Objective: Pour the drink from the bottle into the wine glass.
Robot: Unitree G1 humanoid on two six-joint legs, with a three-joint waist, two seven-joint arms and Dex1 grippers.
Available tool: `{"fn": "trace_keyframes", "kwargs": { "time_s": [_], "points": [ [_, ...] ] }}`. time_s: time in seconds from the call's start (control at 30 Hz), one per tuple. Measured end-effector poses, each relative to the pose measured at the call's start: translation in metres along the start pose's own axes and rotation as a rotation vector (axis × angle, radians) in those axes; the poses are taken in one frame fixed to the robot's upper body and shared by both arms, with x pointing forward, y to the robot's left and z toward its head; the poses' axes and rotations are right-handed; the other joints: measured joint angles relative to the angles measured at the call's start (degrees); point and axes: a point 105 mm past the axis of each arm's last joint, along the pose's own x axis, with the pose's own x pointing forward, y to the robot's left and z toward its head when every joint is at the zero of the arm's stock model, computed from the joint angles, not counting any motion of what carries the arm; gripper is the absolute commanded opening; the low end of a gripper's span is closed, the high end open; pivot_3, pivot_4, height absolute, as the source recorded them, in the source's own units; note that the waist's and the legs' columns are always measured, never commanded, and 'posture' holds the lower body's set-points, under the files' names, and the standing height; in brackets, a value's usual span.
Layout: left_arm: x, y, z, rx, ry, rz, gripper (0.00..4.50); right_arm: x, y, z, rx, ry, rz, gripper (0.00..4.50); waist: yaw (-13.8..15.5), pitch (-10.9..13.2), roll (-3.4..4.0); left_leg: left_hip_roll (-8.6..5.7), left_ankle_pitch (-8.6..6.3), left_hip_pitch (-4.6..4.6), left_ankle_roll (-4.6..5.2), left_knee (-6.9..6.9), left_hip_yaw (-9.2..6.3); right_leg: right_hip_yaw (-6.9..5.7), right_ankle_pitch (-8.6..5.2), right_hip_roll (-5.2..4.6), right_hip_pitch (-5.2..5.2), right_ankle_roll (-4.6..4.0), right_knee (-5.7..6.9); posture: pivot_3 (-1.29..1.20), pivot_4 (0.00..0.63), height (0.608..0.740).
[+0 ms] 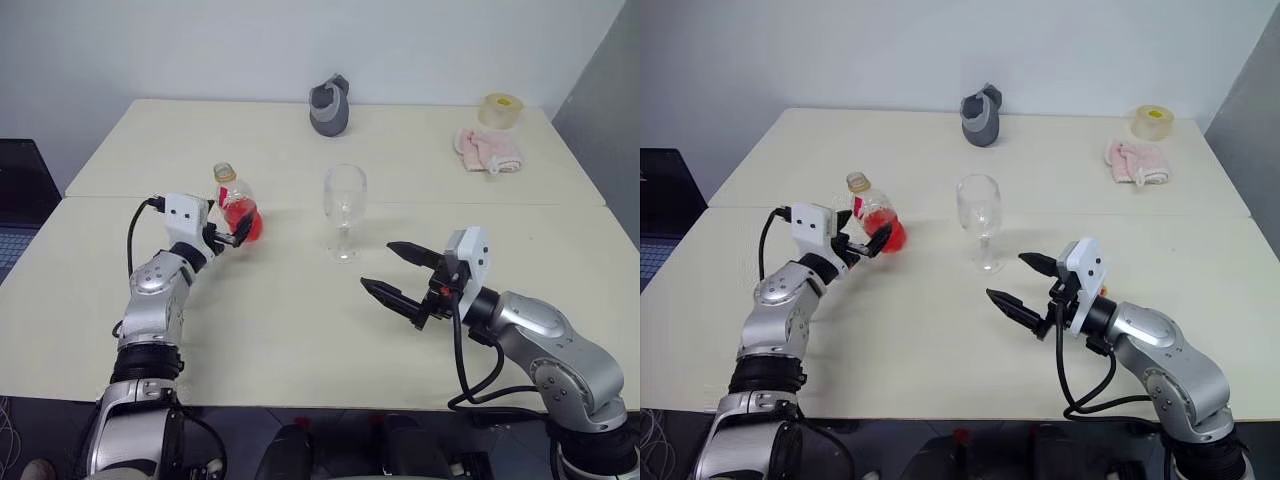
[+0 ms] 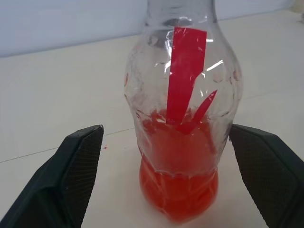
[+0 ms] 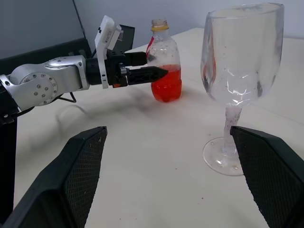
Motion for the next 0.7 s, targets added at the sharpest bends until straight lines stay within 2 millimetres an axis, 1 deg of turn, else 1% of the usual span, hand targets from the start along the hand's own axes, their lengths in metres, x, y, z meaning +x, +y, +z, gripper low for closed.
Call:
{"fn": "trace_keyframes", "kwargs": {
  "time_s": [0.13, 0.4, 0.5, 0.6, 0.7],
  "points": [
    [0.007, 0.001, -0.001, -0.005, 0.002, -0.012, 4.5, 0.0, 0.0, 0.0, -0.003, 0.002, -0.004, 4.44, -0.01, 0.0, 0.0, -0.02, 0.0, 0.0, 0.01, 0.0, -0.01, -0.02, 0.0, 0.0, 0.0, 0.0, 0.0, 0.0, 0.15, 0.74],
    [0.022, -0.004, 0.0, 0.007, -0.01, -0.057, 4.5, -0.001, -0.001, 0.0, -0.006, 0.003, -0.018, 4.44, -0.05, 0.0, -0.01, -0.07, 0.0, -0.01, 0.01, 0.01, 0.0, -0.03, 0.0, 0.01, 0.0, 0.0, 0.0, 0.0, 0.15, 0.74],
    [0.027, -0.005, 0.004, 0.014, -0.024, -0.068, 4.5, -0.001, -0.001, 0.0, -0.005, 0.003, -0.02, 4.44, -0.08, 0.0, -0.01, -0.08, 0.0, -0.01, 0.01, 0.01, 0.0, -0.03, 0.0, 0.02, -0.01, 0.0, 0.01, 0.0, 0.15, 0.74],
    [0.029, -0.008, 0.005, 0.011, -0.035, -0.081, 3.9, -0.001, -0.001, 0.001, -0.007, 0.002, -0.027, 4.5, -0.08, 0.0, -0.01, -0.07, 0.0, -0.02, 0.01, 0.01, 0.01, -0.01, 0.0, 0.02, -0.01, 0.0, 0.0, 0.0, 0.15, 0.74],
    [0.029, -0.009, 0.003, 0.006, -0.033, -0.088, 2.99, -0.001, -0.001, 0.001, -0.008, 0.002, -0.033, 4.5, -0.1, 0.0, -0.01, -0.06, 0.0, -0.02, 0.01, 0.01, -0.01, -0.02, 0.0, 0.02, -0.02, 0.0, 0.01, 0.0, 0.15, 0.74]
  ]
}}
